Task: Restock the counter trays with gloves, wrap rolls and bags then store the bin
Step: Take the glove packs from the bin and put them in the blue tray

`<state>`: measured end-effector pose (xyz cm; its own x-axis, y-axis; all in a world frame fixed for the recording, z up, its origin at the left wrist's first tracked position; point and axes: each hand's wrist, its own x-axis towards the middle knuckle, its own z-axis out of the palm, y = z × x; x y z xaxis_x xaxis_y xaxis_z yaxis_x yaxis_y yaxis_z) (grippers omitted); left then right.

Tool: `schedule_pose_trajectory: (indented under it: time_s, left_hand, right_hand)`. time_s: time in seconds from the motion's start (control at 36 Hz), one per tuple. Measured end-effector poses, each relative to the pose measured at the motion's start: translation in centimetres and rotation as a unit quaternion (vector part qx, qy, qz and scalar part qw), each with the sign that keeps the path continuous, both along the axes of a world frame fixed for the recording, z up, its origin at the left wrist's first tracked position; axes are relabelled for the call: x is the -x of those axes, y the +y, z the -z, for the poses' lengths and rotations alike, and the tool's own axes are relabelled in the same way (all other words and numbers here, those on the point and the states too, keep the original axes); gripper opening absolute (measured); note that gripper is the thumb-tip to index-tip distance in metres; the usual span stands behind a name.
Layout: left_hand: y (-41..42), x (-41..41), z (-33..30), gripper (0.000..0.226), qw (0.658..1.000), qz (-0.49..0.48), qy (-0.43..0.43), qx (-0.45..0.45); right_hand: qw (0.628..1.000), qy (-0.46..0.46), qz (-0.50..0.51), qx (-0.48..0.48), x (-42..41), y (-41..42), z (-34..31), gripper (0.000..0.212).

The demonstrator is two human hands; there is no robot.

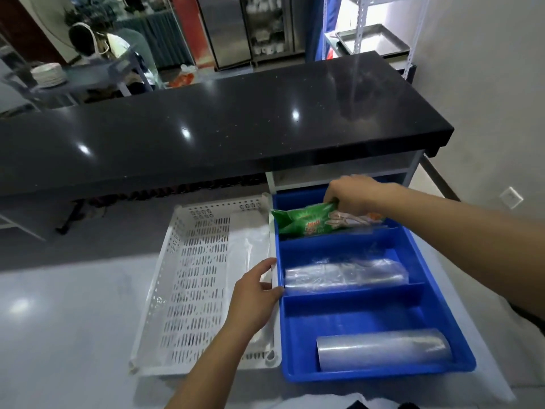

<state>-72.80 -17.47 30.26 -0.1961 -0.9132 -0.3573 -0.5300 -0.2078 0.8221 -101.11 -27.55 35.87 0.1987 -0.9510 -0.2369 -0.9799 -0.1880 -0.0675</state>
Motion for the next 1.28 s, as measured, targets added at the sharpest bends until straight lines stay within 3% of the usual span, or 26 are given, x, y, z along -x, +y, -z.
schedule_pose_trajectory:
  time_s: [0.14,0.19,0.28,0.33,0.39,0.44,0.5,0.81,1.06,1.28]
  left_hand:
    - [0.0,0.0,-0.2,0.056,1.000,-0.003,0.003,-0.002]
    - [0.1,0.1,-0.3,0.056,1.000,-0.004,0.005,-0.006]
    - [0.2,0.1,-0.4,0.054,1.000,-0.005,0.011,-0.006]
    - [0.2,0.1,-0.4,0.052,1.000,-0.003,0.014,-0.004]
    - [0.2,0.1,-0.4,0.052,1.000,-0.004,0.016,-0.003]
    - [0.2,0.1,-0.4,0.054,1.000,-0.006,0.019,-0.003]
    - [0.3,0.0,-0.4,0.054,1.000,-0.005,0.021,-0.002]
    - [0.2,0.0,-0.1,0.050,1.000,-0.010,0.021,-0.016]
    - [0.2,-0.2,-0.1,0.049,1.000,0.008,0.013,-0.008]
    - [0.2,-0.3,0.1,0.049,1.000,0.012,0.007,0.000]
  right_hand:
    - [0.995,-0.063,0.042,-0.063,0.5,-1.1,-1.6,0.028]
    - [0.997,-0.038,0.071,0.009,0.2,-1.1,-1.1,0.034]
    - [0.980,0.030,0.069,0.185,-1.4,0.6,1.9,0.060]
    - [0.974,0.008,0.064,0.219,-2.7,2.2,4.3,0.063]
    - [0.981,-0.033,0.099,0.161,-3.3,3.2,6.4,0.056]
    - [0.984,-0.071,0.148,0.072,-3.3,3.5,7.8,0.063]
    - [0.983,-0.088,0.155,0.041,-3.0,3.4,8.6,0.068]
    - [0.988,-0.094,0.119,0.036,-2.1,3.5,9.6,0.071]
    - [0.980,-0.097,0.161,0.069,-2.6,4.4,8.4,0.071]
    - [0.959,-0.185,0.174,0.123,-3.9,7.6,5.9,0.068]
